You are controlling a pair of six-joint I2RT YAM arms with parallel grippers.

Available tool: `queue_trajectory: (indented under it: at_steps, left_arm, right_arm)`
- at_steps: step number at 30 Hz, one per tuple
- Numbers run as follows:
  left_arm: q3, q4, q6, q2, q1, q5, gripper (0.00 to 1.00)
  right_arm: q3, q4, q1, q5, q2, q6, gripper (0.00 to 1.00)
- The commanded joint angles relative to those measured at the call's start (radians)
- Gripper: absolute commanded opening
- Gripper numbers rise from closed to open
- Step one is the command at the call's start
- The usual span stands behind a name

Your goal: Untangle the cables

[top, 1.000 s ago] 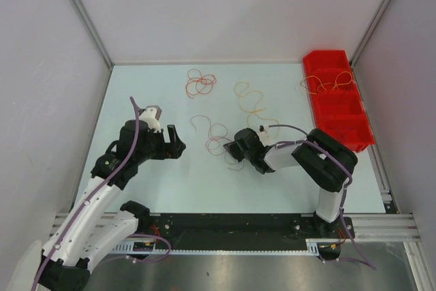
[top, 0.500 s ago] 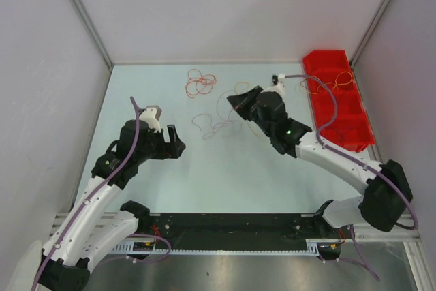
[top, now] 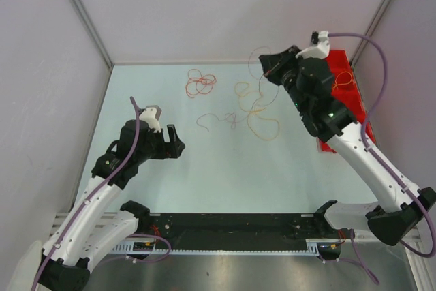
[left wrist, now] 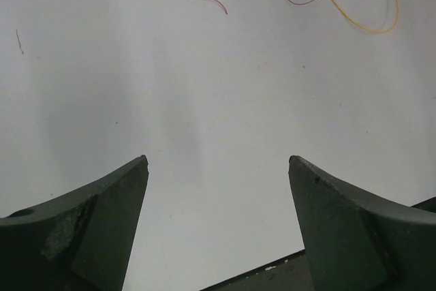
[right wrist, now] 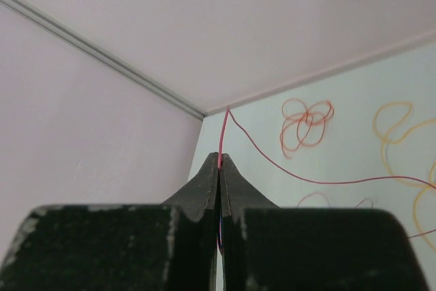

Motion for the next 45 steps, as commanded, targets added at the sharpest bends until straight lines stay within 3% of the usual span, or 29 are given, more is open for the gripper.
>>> queue_trajectory:
  at_steps: [1, 11, 18, 22, 32, 41, 45]
  left_arm:
    - [-0.003, 0.031, 0.016, 0.001, -0.004, -0.008, 0.89]
    - [-0.003, 0.029, 0.015, 0.009, -0.005, -0.016, 0.89]
    - [-0.003, 0.029, 0.013, 0.016, -0.005, -0.022, 0.89]
    - [-0.003, 0.026, 0.012, 0.021, -0.005, -0.025, 0.89]
    - [-0.004, 0.026, 0.009, 0.027, -0.004, -0.03, 0.89]
    - [-0.004, 0.023, 0.009, 0.036, -0.004, -0.03, 0.89]
    - [-0.004, 0.024, 0.007, 0.039, -0.004, -0.03, 0.89]
  right_arm:
    - [0.189, -0.079, -0.043, 0.022, -0.014, -0.2, 0.0]
    - [0.572, -0.171, -0.161, -0.013, 0.111, -0.378, 0.0]
    - [0.923, -0.26, -0.297, -0.049, 0.248, -0.475, 0.0]
    - [1.121, -0.311, -0.437, -0.096, 0.344, -0.467, 0.0]
    - [1.106, -0.272, -0.688, -0.164, 0.3, -0.434, 0.0]
    - [1.151, -0.263, -0.774, -0.17, 0.276, -0.457, 0.0]
    - [1.024, -0.268, -0.785, -0.123, 0.211, -0.481, 0.0]
